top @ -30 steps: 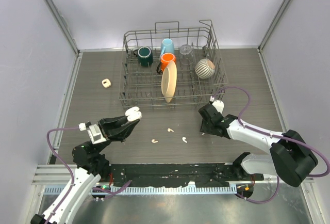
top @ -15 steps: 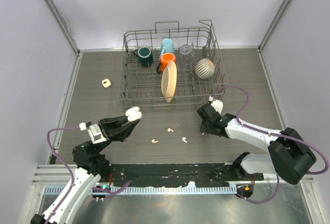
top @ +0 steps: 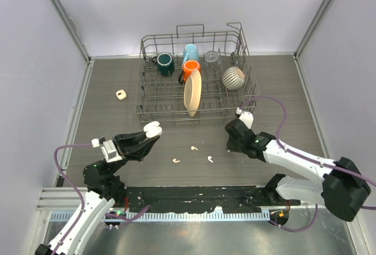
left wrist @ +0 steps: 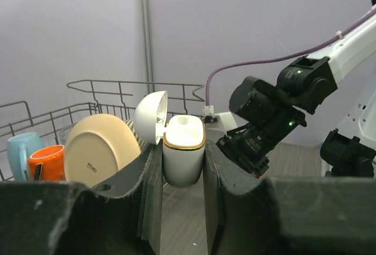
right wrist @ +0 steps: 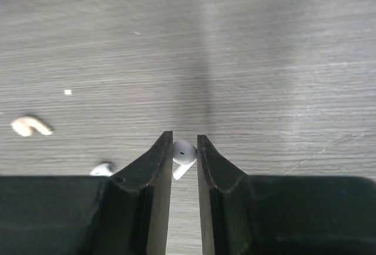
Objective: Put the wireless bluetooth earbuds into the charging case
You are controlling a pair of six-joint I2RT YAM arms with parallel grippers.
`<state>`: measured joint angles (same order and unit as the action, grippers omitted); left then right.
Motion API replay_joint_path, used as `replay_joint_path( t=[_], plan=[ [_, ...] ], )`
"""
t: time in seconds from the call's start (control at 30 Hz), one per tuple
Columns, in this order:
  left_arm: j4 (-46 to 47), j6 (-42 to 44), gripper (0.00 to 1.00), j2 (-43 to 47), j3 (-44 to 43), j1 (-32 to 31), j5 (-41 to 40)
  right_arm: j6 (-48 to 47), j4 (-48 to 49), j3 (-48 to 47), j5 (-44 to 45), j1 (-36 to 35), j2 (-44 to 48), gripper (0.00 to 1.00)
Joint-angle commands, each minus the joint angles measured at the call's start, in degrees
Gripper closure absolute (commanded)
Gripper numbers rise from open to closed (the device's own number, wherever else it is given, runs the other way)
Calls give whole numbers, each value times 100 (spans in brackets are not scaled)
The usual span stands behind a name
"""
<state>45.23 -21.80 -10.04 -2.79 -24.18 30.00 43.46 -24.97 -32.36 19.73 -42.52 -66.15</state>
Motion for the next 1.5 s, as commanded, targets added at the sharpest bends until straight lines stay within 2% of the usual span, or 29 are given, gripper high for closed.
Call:
replay_joint_path(
  t=[0.0,0.1,0.33,0.47,0.57,0.8,1.1,1.47],
  plan=[
    [-180,150,100,64,-29,19,-248,-311,63,-516,295,-186,673,99],
    [-663,290,100,29,-151,19,-530,-592,54,-788,479,-423,1015,99],
    [-463,177,100,-120,-126,28,-715,-1321,282,-1562,962,-1126,1289,99],
    [-349,106,100,-217,-117,28,-653,-1271,125,-1809,1129,-1215,1140,99],
    [-322,54,100,-226,-134,19,-618,-781,-427,-1529,1402,-1215,973,99],
    [-322,18,100,-191,-134,19,-565,91,-571,-518,805,-1206,718,99],
    [-278,9,100,-235,-134,19,-565,163,-175,28,603,-1206,112,99],
    [-331,18,100,-217,-117,19,-574,268,-131,-34,251,-1162,-478,97]
  ],
)
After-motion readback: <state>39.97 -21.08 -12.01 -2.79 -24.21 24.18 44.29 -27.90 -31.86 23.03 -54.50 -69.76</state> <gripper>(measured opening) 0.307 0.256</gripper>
